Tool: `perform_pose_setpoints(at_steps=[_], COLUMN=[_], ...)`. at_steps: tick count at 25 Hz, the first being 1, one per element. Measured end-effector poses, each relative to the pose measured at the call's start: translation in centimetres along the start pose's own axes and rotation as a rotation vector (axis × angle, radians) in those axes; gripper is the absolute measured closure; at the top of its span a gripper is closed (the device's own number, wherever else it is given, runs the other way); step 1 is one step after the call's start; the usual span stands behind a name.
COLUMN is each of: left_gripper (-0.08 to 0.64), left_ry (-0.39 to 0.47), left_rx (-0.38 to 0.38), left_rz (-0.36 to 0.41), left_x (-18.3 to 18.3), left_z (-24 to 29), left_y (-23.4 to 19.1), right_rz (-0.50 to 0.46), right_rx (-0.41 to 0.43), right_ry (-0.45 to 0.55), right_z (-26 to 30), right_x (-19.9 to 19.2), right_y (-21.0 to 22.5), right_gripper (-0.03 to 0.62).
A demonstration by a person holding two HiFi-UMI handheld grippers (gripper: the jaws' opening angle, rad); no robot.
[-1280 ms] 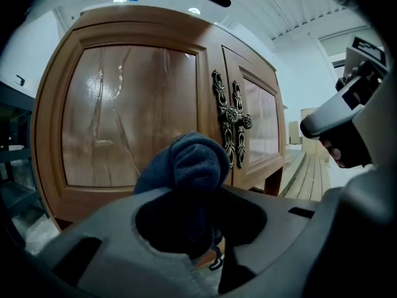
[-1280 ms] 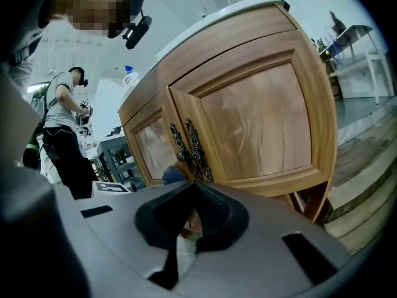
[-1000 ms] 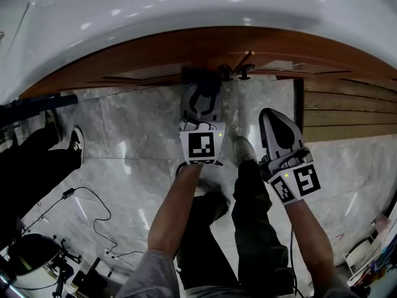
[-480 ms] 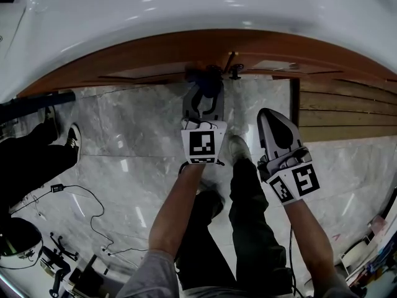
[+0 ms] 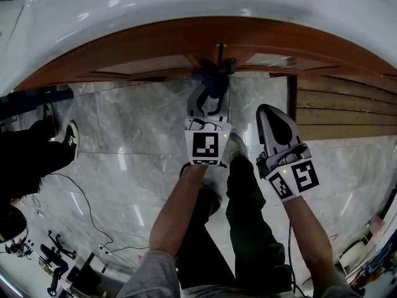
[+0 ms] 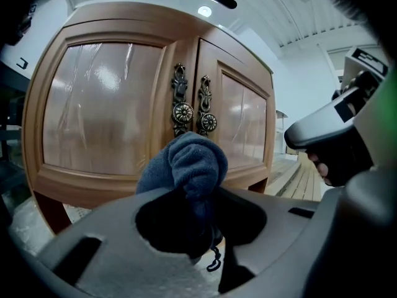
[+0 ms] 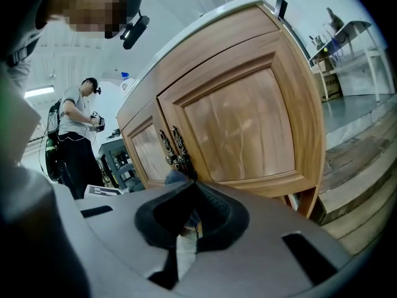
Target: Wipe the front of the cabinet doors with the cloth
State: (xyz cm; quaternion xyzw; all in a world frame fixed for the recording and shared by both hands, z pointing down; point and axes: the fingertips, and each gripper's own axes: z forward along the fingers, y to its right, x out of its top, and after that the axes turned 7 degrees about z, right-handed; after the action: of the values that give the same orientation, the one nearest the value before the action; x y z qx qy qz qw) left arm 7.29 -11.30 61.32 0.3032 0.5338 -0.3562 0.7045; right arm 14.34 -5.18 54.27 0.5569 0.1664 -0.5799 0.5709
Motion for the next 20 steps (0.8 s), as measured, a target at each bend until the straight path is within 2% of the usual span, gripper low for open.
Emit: perform_pose_setpoints(at_steps=[6,10,20], left_gripper=[0.463,0.463,0.463], left_ry=[0.016,0.005,0.005], left_rx=[-0.008,-0.013,-0.033], left_rz=[-0.006,-0.044,-0.091], left_x=[2.2,4.0,11.5], left_z=[-2.0,-4.2,-10.0], left_y=[0.5,0.9,1.7], right_rz=[0.001,0.018,0.028], right_rx=[0.005,0.004,0.019], right_ry=[-0.001,-0.004,0.003], right_z=[-0.7,-1.8,-4.6], right_x=[0.9,1.8,5.7], right_y=[-1.0,-2.3,-7.4], right_gripper=[0.583,0.583,0.583])
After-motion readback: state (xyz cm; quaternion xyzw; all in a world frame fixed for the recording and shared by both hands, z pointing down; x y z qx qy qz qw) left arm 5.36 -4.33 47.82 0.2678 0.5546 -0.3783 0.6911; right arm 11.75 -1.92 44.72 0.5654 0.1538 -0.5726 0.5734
